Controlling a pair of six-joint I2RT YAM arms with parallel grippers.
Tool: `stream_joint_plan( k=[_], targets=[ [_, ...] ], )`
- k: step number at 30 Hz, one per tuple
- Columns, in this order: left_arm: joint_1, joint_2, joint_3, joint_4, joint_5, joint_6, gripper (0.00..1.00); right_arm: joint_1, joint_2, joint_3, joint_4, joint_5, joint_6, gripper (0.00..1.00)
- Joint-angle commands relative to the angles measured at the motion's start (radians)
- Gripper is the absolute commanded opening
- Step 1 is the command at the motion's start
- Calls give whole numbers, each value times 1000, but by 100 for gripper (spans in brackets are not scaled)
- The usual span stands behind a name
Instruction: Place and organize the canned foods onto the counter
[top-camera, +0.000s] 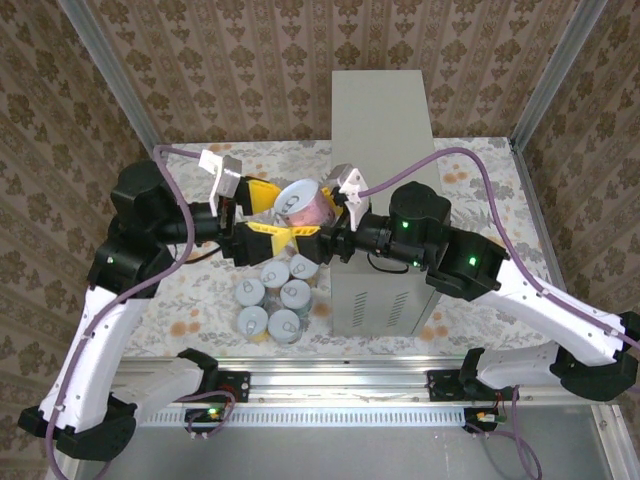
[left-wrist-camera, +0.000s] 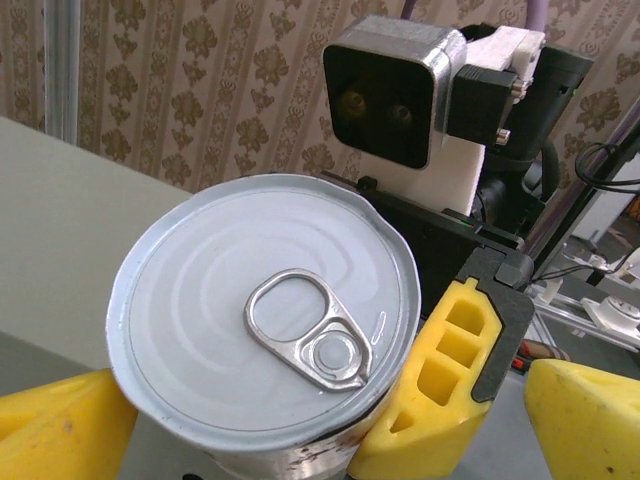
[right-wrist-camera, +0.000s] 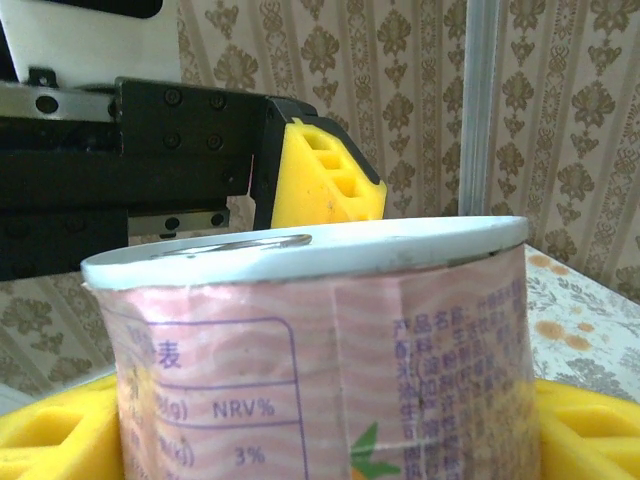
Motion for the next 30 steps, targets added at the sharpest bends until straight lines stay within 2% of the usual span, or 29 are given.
stream_joint_plan(
  k=[1, 7, 12, 22, 26, 30],
  targets=[
    [-25, -8, -7, 103, -30, -26, 98, -4, -22, -12, 118, 11, 44, 63],
    [-42, 26, -14, 169, -66, -62, 93, -2, -23, -25, 122, -2, 41, 63],
    [-52, 60, -7, 210, -95, -78, 93, -2, -32, -41, 128, 1, 34, 63],
    [-79, 130, 30, 196, -106, -58, 76, -2, -49, -53, 126, 29, 24, 64],
    [-88, 147, 47, 188, -121, -44, 72, -3, -55, -54, 117, 45, 19, 65],
    [-93, 174, 74, 185, -149, -31, 65, -4, -67, -64, 112, 68, 18, 70]
  ],
)
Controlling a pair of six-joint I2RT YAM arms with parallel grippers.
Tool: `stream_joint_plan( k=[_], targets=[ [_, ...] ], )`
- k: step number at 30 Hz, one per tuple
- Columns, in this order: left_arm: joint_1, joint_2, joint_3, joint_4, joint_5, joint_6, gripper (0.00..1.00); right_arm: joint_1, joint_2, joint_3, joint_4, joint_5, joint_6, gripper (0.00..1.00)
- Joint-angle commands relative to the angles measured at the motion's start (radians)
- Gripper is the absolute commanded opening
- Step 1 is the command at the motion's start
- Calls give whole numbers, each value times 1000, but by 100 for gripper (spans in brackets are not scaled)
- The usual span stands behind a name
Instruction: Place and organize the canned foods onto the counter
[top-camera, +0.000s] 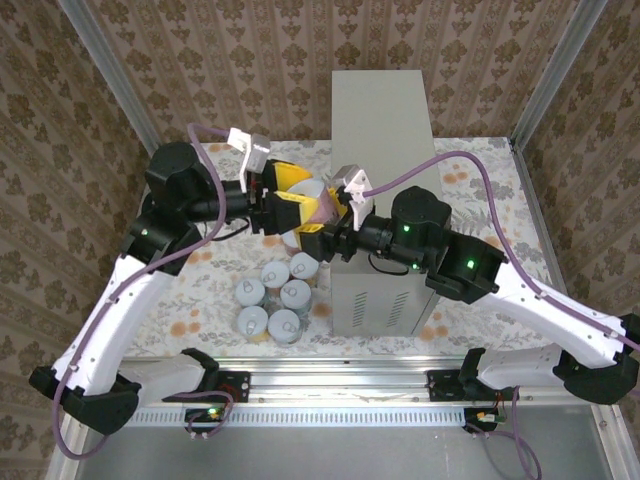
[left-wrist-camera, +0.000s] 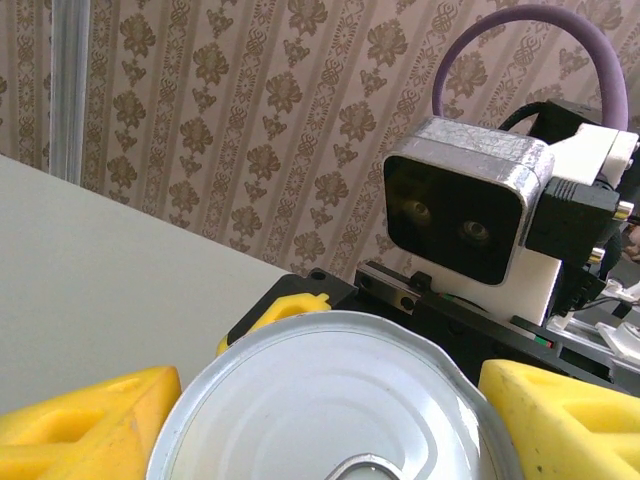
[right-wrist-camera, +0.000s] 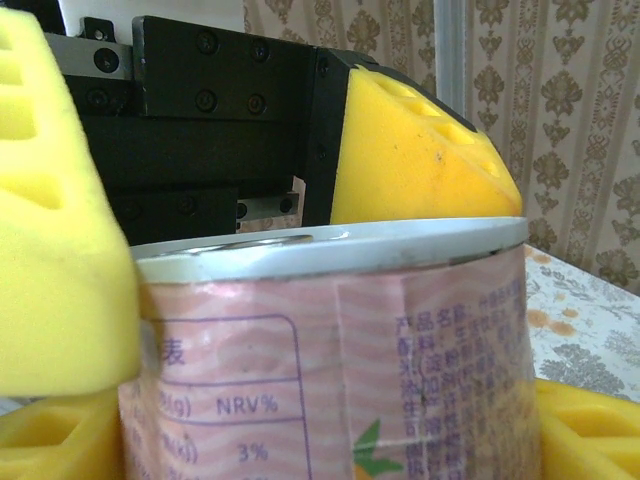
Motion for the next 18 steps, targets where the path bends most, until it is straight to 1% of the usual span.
stream_joint_plan(
  k=[1, 3, 6, 8, 10, 11, 15, 16, 18],
  targets=[
    [-4, 32, 48, 9, -55, 25, 63, 2, -46, -4, 67, 32, -11, 72],
    [-6, 55, 73, 12, -68, 26, 61, 2, -55, -10, 56, 48, -11, 76],
    [-11, 97, 123, 2, -103, 42, 58, 2, -77, -23, 33, 84, -15, 86],
    [-13, 129, 165, -20, -139, 68, 58, 1, -104, -34, 5, 123, -21, 94],
    [-16, 168, 215, -48, -182, 99, 58, 0, -137, -45, -33, 169, -28, 99],
    [-16, 192, 246, -66, -204, 114, 57, 1, -157, -52, -57, 200, -32, 100],
    [-18, 300, 362, -107, -271, 162, 56, -3, -256, -88, -153, 312, -42, 100],
    [-18, 325, 392, -117, -316, 176, 56, -3, -280, -95, -176, 338, -44, 100],
    [-26, 390, 467, -144, -372, 214, 57, -3, -338, -113, -220, 388, -45, 100]
  ],
)
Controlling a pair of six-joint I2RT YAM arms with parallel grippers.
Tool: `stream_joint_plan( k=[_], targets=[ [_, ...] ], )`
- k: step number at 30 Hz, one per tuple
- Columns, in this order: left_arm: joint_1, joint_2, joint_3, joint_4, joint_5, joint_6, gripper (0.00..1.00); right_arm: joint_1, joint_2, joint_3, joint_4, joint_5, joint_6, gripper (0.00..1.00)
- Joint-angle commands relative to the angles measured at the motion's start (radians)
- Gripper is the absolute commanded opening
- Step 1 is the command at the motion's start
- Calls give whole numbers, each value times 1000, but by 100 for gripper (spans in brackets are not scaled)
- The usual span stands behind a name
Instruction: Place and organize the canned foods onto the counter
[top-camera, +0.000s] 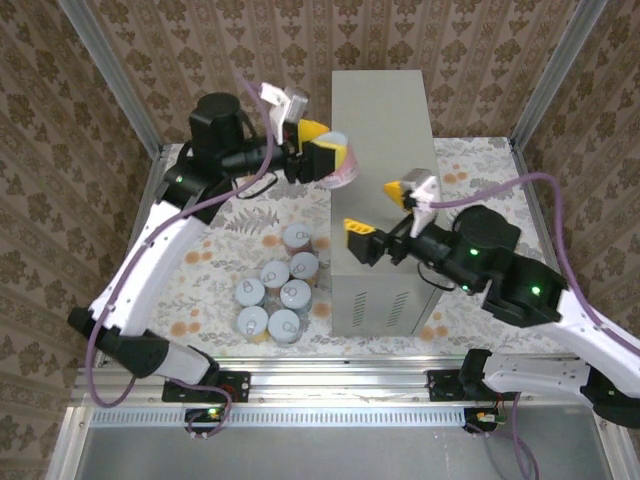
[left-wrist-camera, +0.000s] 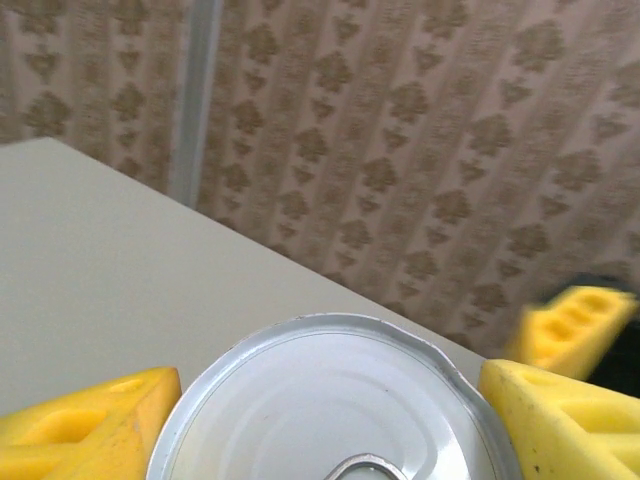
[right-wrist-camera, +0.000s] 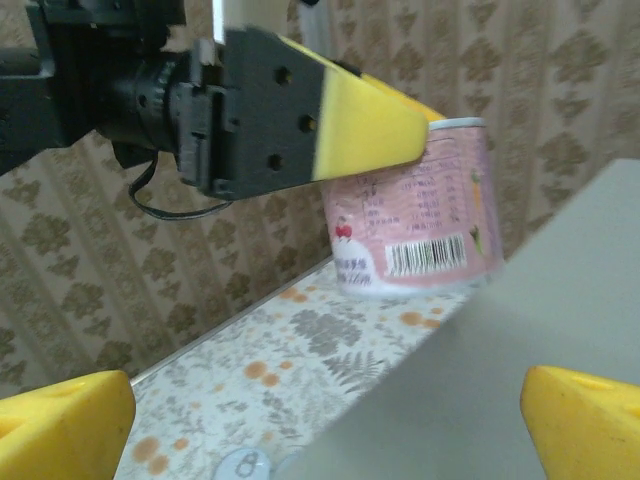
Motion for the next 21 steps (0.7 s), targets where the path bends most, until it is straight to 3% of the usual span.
stream_joint_plan(
  k=[1, 7, 15, 21],
  targets=[
    [-6, 72, 136, -18, -148, 103, 57, 5, -86, -27, -106, 144, -17, 100],
    [-32, 314, 447, -151, -269, 216, 57, 4, -201, -45, -212, 235, -24, 100],
    [-47, 667, 982, -353, -370, 291, 58, 5, -250, -50, -264, 290, -38, 100],
    [-48, 664, 921, -311, -365, 305, 59, 4, -268, -55, -273, 298, -33, 100]
  ],
)
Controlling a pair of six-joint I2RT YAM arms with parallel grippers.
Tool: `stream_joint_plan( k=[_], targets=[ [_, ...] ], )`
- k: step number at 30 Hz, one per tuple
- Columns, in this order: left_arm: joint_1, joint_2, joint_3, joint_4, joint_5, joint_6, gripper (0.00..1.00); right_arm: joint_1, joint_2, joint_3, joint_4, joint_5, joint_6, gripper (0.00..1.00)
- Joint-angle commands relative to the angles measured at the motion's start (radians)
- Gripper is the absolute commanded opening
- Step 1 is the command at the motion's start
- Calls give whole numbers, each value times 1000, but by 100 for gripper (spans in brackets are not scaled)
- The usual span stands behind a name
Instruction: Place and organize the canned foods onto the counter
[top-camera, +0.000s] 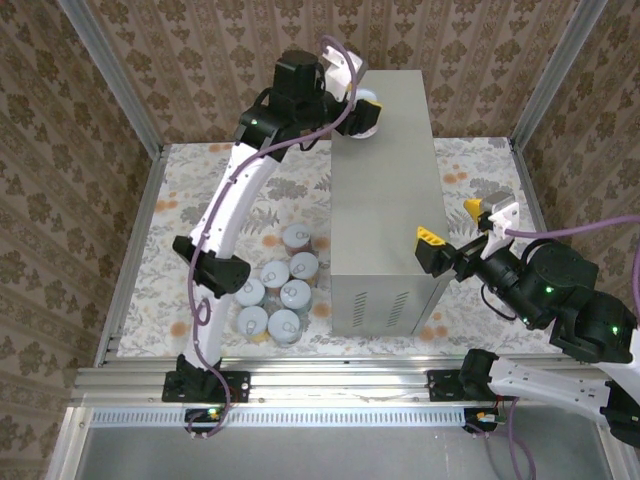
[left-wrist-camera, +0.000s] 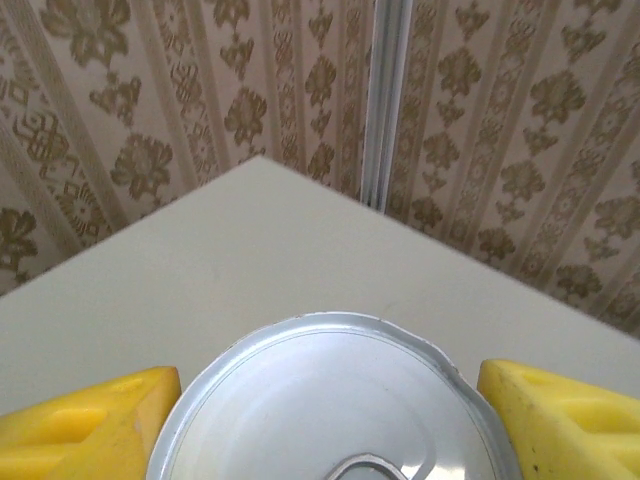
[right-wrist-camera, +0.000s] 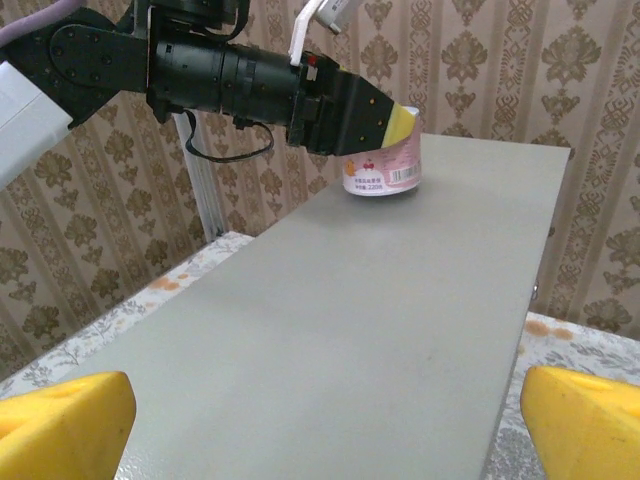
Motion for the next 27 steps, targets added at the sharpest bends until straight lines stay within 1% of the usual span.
stream_joint_plan(
  k=[1, 4, 7, 12, 13, 14, 15, 17, 18, 23, 27],
  targets=[
    [-3, -44, 0, 49, -4, 41, 59, 5, -22, -14, -15, 43, -9, 100],
    [-4, -48, -16, 33, -4, 54, 59, 4, -21, -19, -13, 41, -4, 100],
    [-6, -51, -25, 19, 1, 64, 61, 4, -13, -19, -7, 37, -3, 100],
    [-6, -54, -43, 13, 11, 68, 69, 5, 14, -9, 4, 33, 3, 100],
    [-6, -54, -47, 14, 12, 67, 72, 5, 18, -6, 7, 33, 3, 100],
    [-6, -57, -49, 15, 18, 65, 77, 4, 27, -1, 10, 34, 5, 100],
    [-5, -59, -51, 17, 21, 64, 84, 5, 37, 3, 13, 36, 3, 100],
    [-2, -69, -51, 21, 57, 49, 96, 4, 63, 21, 12, 40, 0, 100],
    [2, -77, -49, 27, 82, 36, 100, 4, 78, 29, 13, 47, 0, 100],
    [22, -164, -88, 14, 128, 7, 100, -2, 156, 78, 34, 81, -12, 100],
    [42, -331, -276, 24, 103, -5, 100, -34, 252, 135, 44, 106, -5, 100]
  ],
)
